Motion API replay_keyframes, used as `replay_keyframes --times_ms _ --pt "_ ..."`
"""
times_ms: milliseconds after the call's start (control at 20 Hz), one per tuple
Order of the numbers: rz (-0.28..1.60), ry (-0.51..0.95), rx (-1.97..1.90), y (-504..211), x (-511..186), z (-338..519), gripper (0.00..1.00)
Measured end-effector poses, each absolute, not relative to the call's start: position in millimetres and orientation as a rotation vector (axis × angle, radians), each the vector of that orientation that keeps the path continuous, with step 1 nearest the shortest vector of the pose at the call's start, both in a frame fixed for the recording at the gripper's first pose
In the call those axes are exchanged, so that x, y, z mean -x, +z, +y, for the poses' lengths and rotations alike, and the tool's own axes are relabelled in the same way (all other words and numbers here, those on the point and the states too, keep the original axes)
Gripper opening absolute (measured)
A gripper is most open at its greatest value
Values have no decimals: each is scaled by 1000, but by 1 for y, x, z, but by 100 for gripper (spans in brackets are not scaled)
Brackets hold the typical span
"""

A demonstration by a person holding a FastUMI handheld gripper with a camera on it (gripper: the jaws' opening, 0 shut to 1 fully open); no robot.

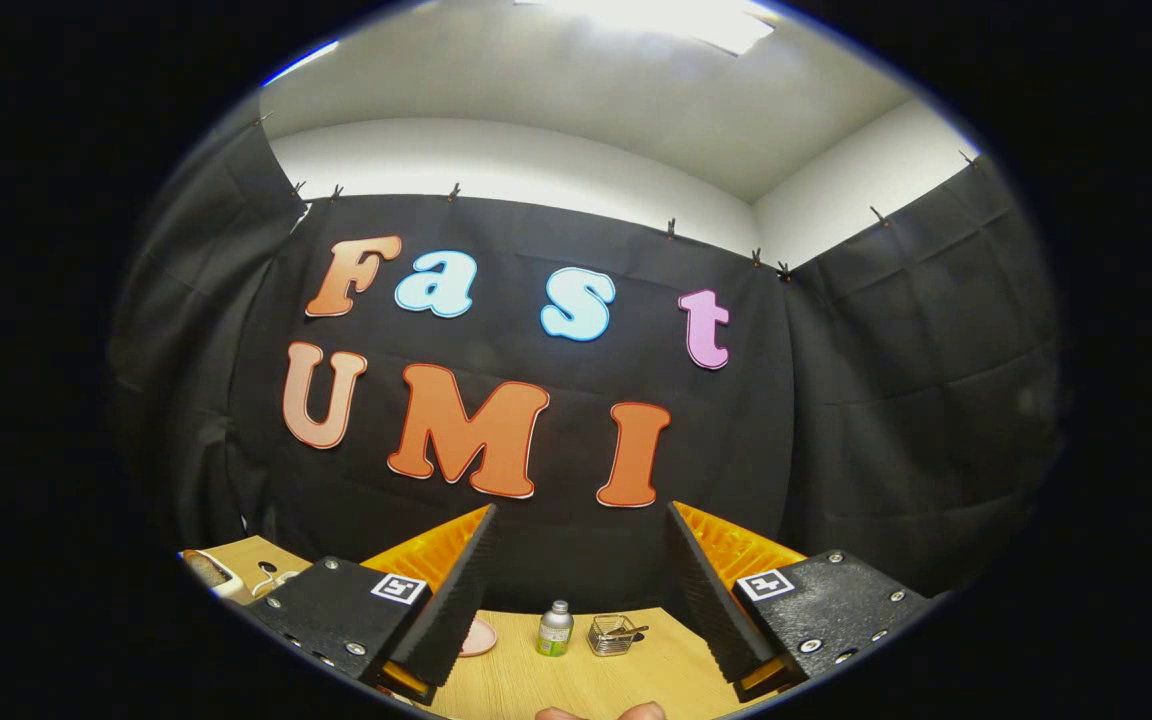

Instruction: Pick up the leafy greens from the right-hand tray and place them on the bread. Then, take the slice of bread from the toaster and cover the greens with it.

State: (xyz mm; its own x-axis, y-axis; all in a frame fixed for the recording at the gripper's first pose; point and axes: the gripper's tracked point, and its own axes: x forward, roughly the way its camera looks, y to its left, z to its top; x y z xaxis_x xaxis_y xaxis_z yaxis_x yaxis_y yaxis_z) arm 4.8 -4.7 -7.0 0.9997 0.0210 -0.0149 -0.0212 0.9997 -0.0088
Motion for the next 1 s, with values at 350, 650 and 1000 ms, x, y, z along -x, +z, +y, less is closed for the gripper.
replay_keyframes --times_ms 350,650,1000 --pt "113 58 17 -43 -6 -4 97" --pt "298 124 -11 -113 3 6 97" --pt "623 201 30 -242 39 16 97"
